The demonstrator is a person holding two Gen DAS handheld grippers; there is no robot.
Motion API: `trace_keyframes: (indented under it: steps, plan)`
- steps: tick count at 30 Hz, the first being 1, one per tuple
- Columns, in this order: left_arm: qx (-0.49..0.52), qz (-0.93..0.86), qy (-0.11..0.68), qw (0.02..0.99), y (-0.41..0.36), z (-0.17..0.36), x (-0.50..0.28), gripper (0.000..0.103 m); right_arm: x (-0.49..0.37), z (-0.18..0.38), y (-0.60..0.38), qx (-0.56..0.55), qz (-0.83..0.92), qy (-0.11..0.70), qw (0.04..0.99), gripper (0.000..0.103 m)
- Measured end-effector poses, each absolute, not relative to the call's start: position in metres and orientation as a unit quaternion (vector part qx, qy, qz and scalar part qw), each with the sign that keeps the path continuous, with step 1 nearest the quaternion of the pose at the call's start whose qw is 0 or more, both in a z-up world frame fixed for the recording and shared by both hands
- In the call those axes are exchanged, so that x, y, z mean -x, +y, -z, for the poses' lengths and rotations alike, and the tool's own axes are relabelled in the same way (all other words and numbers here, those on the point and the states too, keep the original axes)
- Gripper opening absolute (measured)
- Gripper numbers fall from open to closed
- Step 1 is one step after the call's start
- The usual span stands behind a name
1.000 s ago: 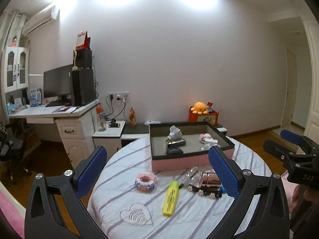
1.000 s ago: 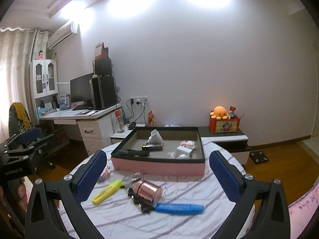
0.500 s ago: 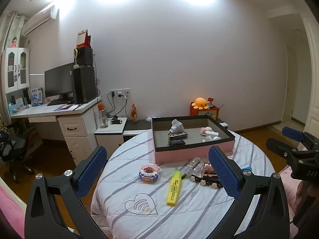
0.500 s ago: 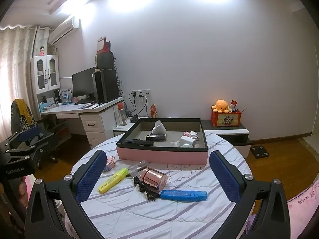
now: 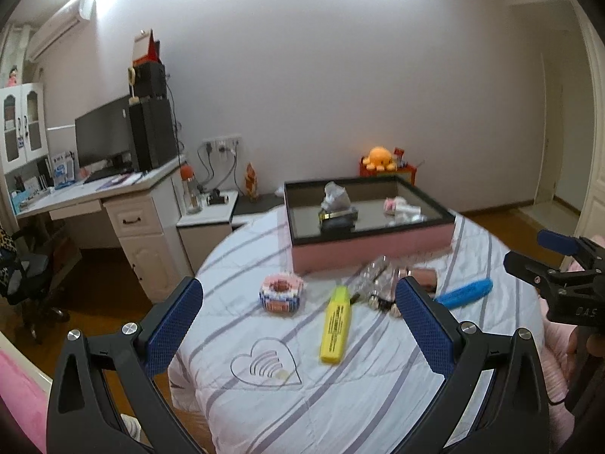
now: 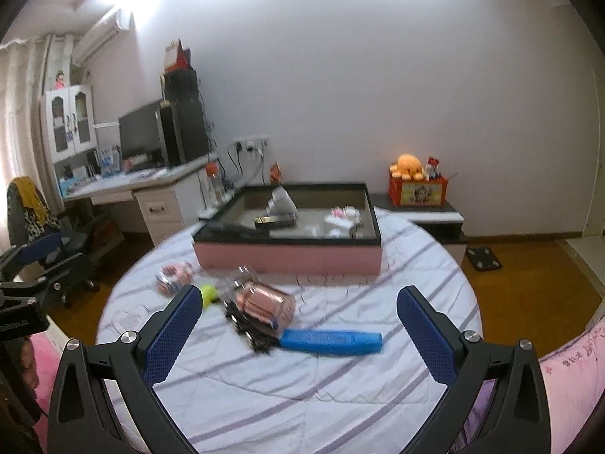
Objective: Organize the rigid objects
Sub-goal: 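Withdraw both grippers from the box back toward the table items, then grasp the copper cup with the right gripper while the left gripper grasps the yellow highlighter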
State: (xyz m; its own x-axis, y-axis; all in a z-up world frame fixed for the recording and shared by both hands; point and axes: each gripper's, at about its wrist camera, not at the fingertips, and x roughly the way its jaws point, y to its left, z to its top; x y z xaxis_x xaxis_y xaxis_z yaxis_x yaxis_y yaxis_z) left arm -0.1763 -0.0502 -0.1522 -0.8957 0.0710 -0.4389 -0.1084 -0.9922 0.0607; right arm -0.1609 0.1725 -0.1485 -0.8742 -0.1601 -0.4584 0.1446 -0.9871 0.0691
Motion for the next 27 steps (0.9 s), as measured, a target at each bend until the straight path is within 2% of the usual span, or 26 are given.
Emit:
trace_keyframes:
  steps: [22,27]
  plan:
    - [0.297,-0.952,0.058,0.052,-0.065,0.199,0.218,0.103,0.257,0.216,0.117,-0.384,0.916,-0.003,0.118,0.103]
    - [0.31,-0.948,0.054,0.052,-0.069,0.21,0.226,0.103,0.277,0.221,0.119,-0.402,0.908,-0.022,0.115,0.1]
